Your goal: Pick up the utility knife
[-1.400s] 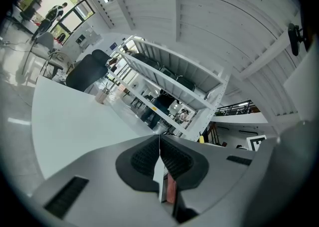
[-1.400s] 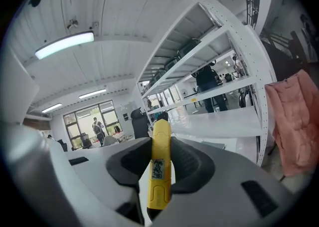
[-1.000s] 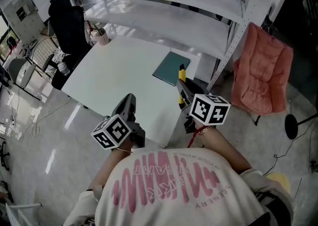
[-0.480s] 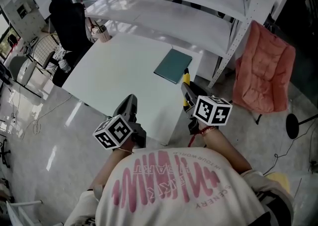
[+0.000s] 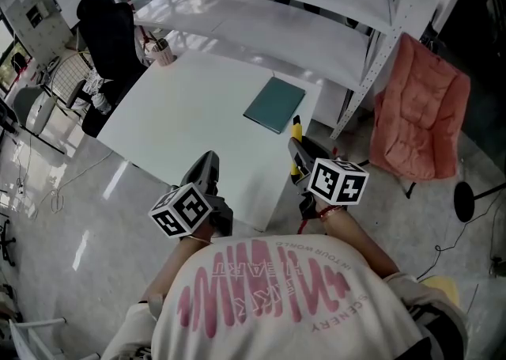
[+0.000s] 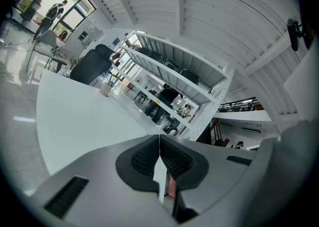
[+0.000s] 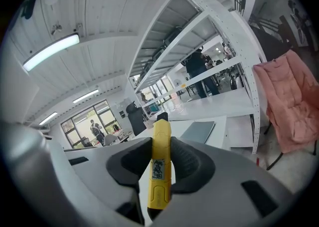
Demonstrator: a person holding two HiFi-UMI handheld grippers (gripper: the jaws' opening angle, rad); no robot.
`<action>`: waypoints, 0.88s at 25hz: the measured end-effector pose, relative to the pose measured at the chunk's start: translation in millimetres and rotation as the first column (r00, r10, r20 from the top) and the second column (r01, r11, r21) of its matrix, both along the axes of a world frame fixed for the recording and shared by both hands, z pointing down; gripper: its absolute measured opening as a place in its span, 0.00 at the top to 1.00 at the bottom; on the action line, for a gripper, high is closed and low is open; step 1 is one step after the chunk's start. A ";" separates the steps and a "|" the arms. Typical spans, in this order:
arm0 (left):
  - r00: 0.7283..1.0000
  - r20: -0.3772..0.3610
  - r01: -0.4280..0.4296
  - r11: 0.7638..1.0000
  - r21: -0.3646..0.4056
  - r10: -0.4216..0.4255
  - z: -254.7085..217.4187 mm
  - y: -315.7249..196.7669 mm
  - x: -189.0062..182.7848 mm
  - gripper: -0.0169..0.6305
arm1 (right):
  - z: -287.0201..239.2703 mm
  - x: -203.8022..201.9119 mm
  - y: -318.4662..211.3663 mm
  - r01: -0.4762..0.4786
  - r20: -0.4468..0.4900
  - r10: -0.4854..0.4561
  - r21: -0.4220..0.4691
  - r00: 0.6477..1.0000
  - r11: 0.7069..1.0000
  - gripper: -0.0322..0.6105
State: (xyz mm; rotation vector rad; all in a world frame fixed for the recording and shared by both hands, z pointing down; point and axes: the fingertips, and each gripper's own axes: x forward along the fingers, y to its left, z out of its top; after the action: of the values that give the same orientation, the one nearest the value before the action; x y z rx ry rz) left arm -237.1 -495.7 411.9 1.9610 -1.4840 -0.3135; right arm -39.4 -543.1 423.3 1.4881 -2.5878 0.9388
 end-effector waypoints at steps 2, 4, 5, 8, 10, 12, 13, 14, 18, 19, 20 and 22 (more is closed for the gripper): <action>1.000 -0.006 -0.007 1.000 -0.004 0.007 3.0 -0.8 2.3 0.94 | 0.4 0.3 -0.4 0.002 0.011 -0.002 0.000 1.000 1.000 0.74; 1.000 -0.004 -0.008 1.000 -0.003 0.008 4.1 -1.7 3.5 0.94 | 0.9 0.3 -0.8 0.004 0.020 -0.004 0.003 1.000 1.000 0.74; 1.000 -0.002 -0.007 1.000 -0.001 0.007 4.2 -2.3 3.8 0.94 | 1.2 0.4 -1.0 0.004 0.021 -0.004 0.006 1.000 1.000 0.74; 1.000 0.000 -0.009 1.000 0.001 0.009 6.4 -3.8 4.9 0.94 | 2.9 0.5 -2.0 0.005 0.013 -0.006 0.016 1.000 1.000 0.74; 1.000 0.006 -0.006 1.000 0.004 0.006 5.6 -4.1 3.5 0.94 | 3.4 0.2 -2.3 0.005 0.008 -0.005 0.017 1.000 1.000 0.74; 1.000 0.003 -0.007 1.000 0.003 0.007 6.1 -3.6 2.9 0.94 | 3.3 0.1 -2.4 0.003 0.004 -0.003 0.017 1.000 1.000 0.74; 1.000 0.004 -0.007 1.000 0.002 0.007 6.4 -3.3 2.6 0.94 | 3.4 0.1 -2.4 0.002 0.002 -0.002 0.017 1.000 1.000 0.74; 1.000 0.007 -0.005 1.000 0.004 0.005 6.0 -3.1 1.8 0.94 | 3.8 0.1 -2.6 0.001 -0.001 -0.001 0.017 1.000 1.000 0.74; 1.000 0.016 -0.001 1.000 0.003 0.001 7.0 -3.4 -0.6 0.94 | 6.6 -0.5 -4.3 0.000 -0.002 0.000 0.011 1.000 1.000 0.74; 1.000 0.016 -0.001 1.000 0.003 0.001 7.1 -3.8 -0.5 0.94 | 6.8 -0.2 -4.8 0.000 -0.003 0.000 0.010 1.000 1.000 0.74; 1.000 0.016 -0.003 1.000 0.003 0.002 7.0 -4.6 0.0 0.94 | 6.7 0.3 -5.6 -0.001 -0.003 0.001 0.011 1.000 1.000 0.74; 1.000 0.012 -0.007 1.000 0.002 0.007 7.1 -6.3 1.8 0.94 | 5.7 1.4 -7.7 -0.001 -0.003 0.001 0.014 1.000 1.000 0.74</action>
State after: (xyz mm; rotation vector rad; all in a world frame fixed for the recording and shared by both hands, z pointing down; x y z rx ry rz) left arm -235.3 -502.0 419.1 1.9731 -1.4842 -0.3009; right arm -37.9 -550.8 429.0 1.4934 -2.5965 0.9198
